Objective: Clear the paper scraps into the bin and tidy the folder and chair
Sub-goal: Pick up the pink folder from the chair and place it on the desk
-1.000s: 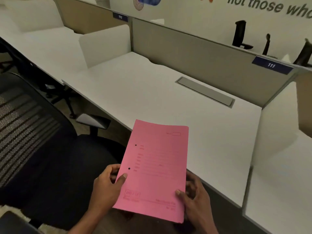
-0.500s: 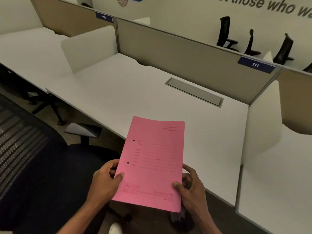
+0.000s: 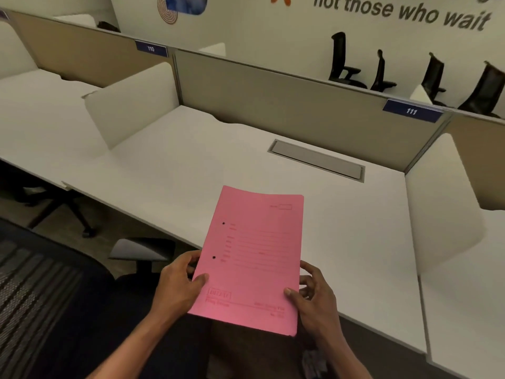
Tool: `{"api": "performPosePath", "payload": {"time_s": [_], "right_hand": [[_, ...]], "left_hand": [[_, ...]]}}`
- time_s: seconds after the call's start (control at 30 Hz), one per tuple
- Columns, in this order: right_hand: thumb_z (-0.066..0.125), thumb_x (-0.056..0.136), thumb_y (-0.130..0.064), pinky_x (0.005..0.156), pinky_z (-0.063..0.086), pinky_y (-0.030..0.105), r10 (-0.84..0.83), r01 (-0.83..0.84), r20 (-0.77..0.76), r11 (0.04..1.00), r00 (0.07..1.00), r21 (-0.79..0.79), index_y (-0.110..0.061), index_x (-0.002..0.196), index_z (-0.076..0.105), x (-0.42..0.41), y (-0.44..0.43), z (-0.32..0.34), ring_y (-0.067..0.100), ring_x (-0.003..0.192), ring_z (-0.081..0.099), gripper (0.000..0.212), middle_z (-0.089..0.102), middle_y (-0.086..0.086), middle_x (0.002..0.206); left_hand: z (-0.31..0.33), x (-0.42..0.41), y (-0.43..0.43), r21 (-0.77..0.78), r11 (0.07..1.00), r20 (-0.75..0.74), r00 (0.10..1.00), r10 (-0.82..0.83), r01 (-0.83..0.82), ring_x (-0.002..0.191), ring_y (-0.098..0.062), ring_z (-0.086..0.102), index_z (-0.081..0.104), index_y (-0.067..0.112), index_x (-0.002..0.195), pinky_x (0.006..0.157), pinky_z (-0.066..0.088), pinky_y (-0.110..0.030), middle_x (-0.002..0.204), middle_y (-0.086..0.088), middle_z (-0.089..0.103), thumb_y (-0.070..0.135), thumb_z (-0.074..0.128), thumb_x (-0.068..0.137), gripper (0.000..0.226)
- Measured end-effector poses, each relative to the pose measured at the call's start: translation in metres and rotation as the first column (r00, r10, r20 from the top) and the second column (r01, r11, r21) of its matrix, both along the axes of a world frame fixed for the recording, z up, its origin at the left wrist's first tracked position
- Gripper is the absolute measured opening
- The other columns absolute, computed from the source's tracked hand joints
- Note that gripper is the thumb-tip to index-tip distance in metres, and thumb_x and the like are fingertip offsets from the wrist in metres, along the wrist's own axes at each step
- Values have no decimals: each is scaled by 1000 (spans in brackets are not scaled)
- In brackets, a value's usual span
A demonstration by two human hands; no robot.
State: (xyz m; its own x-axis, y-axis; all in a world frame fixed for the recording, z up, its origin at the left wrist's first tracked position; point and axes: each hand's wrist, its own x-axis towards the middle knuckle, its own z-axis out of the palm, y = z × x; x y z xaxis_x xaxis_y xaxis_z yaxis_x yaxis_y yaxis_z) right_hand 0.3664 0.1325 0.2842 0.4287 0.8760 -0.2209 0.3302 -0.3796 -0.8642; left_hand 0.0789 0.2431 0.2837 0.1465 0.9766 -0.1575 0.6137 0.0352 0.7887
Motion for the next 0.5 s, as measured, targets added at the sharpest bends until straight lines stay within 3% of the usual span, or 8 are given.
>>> {"api": "performPosePath", "payload": {"time_s": [0.1, 0.27, 0.5], "right_hand": [[84, 90, -29, 74, 64, 24, 1, -1, 22, 1000, 1000, 7, -31, 150, 45, -5, 20, 4, 15, 91, 75, 72, 73, -7, 117], [85, 88, -30, 70, 65, 24, -2, 2, 37, 1000, 999, 11, -34, 149, 45, 0, 56, 3, 16, 88, 76, 73, 73, -12, 115], [82, 91, -21, 65, 62, 20, 52, -52, 18, 999, 998, -5, -37, 147, 46, 27, 121, -14, 2, 88, 74, 68, 75, -15, 108]], "left_hand": [[4, -4, 23, -3, 1000, -18, 1000, -7, 6, 93, -8, 75, 61, 29, 137, 70, 63, -23, 110, 16, 70, 22, 82, 90, 52], [1, 5, 61, -5, 1000, -28, 1000, -2, 2, 103, -15, 75, 60, 24, 142, 86, 68, -39, 122, 6, 73, 19, 83, 89, 58], [-21, 27, 124, -41, 997, 11, 998, 60, -60, 93, -13, 75, 61, 24, 139, 71, 64, -27, 120, 5, 74, 13, 82, 90, 55]]}}
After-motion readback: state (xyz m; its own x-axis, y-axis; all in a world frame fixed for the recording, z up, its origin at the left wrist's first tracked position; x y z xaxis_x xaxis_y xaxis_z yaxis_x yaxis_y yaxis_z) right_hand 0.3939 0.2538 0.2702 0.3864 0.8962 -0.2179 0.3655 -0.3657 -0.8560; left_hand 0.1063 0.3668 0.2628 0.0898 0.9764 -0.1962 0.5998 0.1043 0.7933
